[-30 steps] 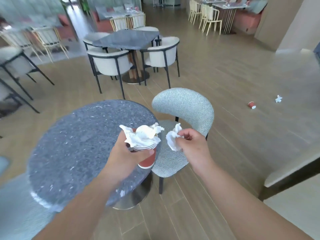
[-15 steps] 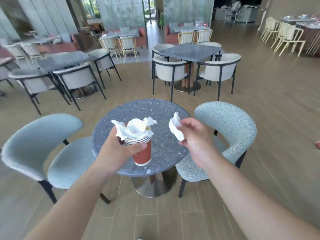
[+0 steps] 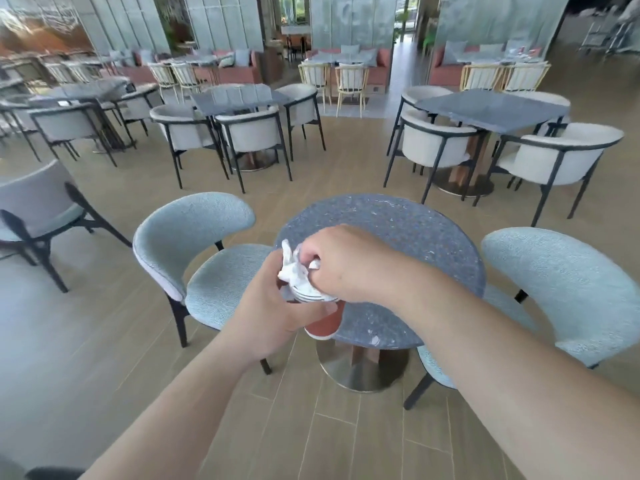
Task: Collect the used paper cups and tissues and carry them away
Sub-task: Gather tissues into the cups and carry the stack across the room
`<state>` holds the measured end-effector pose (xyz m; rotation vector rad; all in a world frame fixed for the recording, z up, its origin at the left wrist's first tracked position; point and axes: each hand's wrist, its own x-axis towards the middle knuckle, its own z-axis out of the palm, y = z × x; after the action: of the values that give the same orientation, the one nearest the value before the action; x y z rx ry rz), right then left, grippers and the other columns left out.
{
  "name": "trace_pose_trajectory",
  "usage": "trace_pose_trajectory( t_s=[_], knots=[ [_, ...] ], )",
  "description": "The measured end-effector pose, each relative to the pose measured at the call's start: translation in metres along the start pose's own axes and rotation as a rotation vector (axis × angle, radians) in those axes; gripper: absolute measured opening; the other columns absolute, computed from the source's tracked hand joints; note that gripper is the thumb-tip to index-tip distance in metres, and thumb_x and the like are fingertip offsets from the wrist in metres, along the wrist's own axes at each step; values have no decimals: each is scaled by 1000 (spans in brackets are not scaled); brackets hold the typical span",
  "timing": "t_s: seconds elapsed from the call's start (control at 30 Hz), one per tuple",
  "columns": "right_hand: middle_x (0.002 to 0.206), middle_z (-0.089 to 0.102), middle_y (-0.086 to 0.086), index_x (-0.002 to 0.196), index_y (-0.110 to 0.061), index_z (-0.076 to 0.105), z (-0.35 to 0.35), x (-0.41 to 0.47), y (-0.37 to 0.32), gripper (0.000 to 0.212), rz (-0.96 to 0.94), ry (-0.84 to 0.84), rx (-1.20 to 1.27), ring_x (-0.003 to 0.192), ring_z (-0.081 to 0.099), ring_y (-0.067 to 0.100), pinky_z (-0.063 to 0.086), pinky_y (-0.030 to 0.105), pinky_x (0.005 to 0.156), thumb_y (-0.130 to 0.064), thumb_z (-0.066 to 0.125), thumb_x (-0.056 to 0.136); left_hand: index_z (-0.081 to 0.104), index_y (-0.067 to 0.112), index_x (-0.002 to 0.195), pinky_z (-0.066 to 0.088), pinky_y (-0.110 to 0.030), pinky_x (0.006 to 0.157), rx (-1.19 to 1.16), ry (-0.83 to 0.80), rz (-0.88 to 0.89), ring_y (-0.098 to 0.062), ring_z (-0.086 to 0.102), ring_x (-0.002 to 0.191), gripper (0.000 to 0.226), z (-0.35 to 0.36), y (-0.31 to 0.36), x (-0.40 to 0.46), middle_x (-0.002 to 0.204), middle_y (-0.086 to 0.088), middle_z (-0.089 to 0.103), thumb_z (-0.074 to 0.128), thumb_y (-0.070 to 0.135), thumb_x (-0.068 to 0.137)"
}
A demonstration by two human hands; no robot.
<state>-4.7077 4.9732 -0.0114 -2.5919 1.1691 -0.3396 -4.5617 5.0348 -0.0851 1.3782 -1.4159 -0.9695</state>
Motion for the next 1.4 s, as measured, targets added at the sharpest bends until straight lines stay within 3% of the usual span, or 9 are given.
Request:
trace_pose_trajectory(
  t_s=[0.17,0.3,0.37,0.5,0.67,0.87,1.07,1.23,1.4],
  knots=[
    [60,47,-9,54,-29,47,28,65,-49,24,-75,-212,-147,57,40,8,21,27,49,-35,47,77,57,37,95,53,-20,71,17,82,-33,-1,64,80,52,-59,-36,8,92,9,71,91,32,56],
    [65,56,-3,61,-26,54,52,124,-75,26,-75,-348,-126,60,51,16,31,28,50,-26,50,87,59,43,96,59,-39,82,-12,109,-72,-19,71,95,52,-115,-64,22,100,5,73,90,37,56],
    [70,57,-6,68,-26,59,58,149,-87,18,-64,-314,-40,64,51,14,34,28,51,-23,53,84,59,42,104,60,-39,81,-17,106,-65,-19,72,98,55,-145,-75,33,103,8,73,90,31,59],
    [98,58,-13,102,-36,69,66,191,-103,21,-58,-148,119,89,55,10,46,28,75,-30,60,84,57,50,115,52,-11,77,-24,106,-12,5,69,99,65,-199,-85,51,107,26,71,88,22,65],
    [104,59,-13,103,-33,69,75,235,-118,17,-91,-34,336,95,57,6,46,29,89,-35,65,87,56,43,121,54,-16,80,-25,158,-26,-1,70,104,69,-255,-105,69,110,20,74,89,20,64],
    [101,66,-12,105,-30,69,95,288,-120,16,-149,36,590,96,61,5,47,21,85,-36,64,90,54,30,134,55,-21,88,5,251,-54,-1,68,111,78,-306,-125,89,119,16,72,90,20,66],
    [94,70,-2,92,-23,71,135,370,-92,16,70,49,1257,86,63,11,49,27,73,-29,57,92,59,45,122,54,-34,94,19,384,-116,-5,68,114,71,-358,-146,127,121,17,73,90,33,60],
    [88,70,0,94,-16,69,159,453,-77,18,166,-64,1488,80,64,14,49,25,67,-29,57,88,63,61,106,57,-16,77,43,491,-155,4,69,104,59,-399,-149,175,113,23,74,87,37,58],
    [85,72,-1,94,-15,69,164,526,-80,18,115,-150,1532,78,65,12,51,25,66,-23,53,94,60,38,124,55,-22,85,22,578,-191,-2,69,110,77,-436,-153,222,118,16,74,91,39,53]
  ],
)
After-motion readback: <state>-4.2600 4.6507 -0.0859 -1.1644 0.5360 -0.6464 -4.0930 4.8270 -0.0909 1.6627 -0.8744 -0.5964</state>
